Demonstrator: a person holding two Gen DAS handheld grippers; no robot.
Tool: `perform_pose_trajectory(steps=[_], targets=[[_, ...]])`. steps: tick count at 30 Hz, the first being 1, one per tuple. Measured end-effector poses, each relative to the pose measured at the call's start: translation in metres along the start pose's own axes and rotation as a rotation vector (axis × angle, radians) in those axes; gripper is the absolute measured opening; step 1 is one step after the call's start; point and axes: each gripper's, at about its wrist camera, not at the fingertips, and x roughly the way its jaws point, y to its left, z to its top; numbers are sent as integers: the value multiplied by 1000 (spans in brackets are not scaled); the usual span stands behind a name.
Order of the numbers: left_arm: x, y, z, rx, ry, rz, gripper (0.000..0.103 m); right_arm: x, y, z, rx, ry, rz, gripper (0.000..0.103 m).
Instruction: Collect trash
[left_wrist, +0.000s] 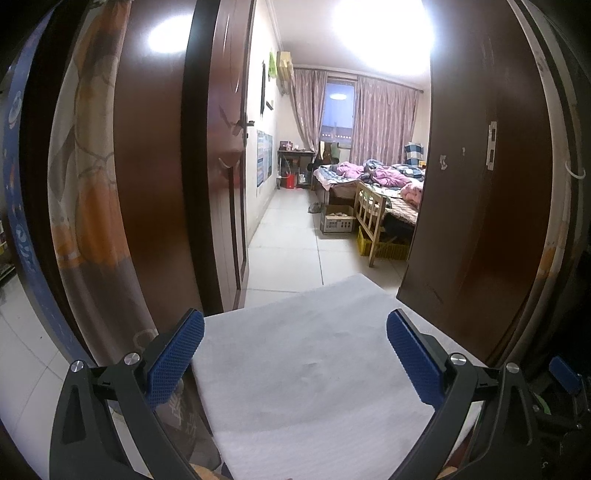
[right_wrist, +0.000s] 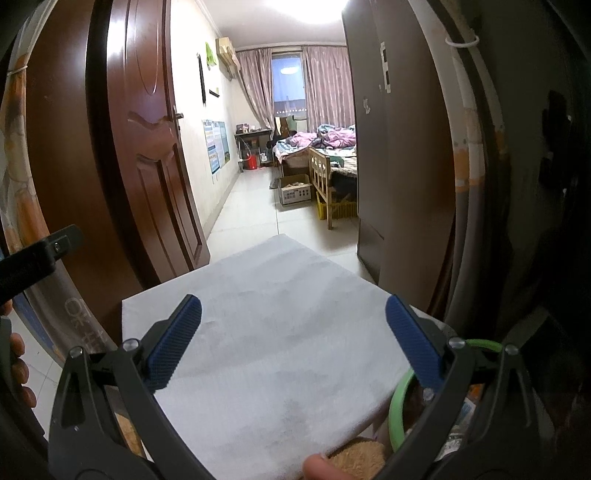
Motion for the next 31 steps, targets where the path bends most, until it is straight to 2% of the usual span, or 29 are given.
perform_pose_trajectory(steps=[10, 15, 19, 21, 24, 26, 31], targets=[[32, 1, -17, 13, 84, -2, 95, 33, -6, -15, 7, 87, -4, 98], [62, 2, -35, 20, 163, -7, 95, 64, -7, -29, 6, 168, -13, 98], [100, 3, -57, 19, 256, -22, 95, 97, -7, -46, 2, 250, -23, 98], [124, 5, -68, 7, 304, -33, 95, 126, -7, -57, -1, 308, -24, 98], [182, 7, -94, 11, 381, -44, 95, 179, -6, -68, -15, 369, -18, 98], [230, 8, -110, 39, 436, -39, 95, 220, -6, -68, -4, 379, -35, 98], [308, 7, -127, 97, 512, -16, 96, 318, -5, -63, 61, 400, -74, 98]])
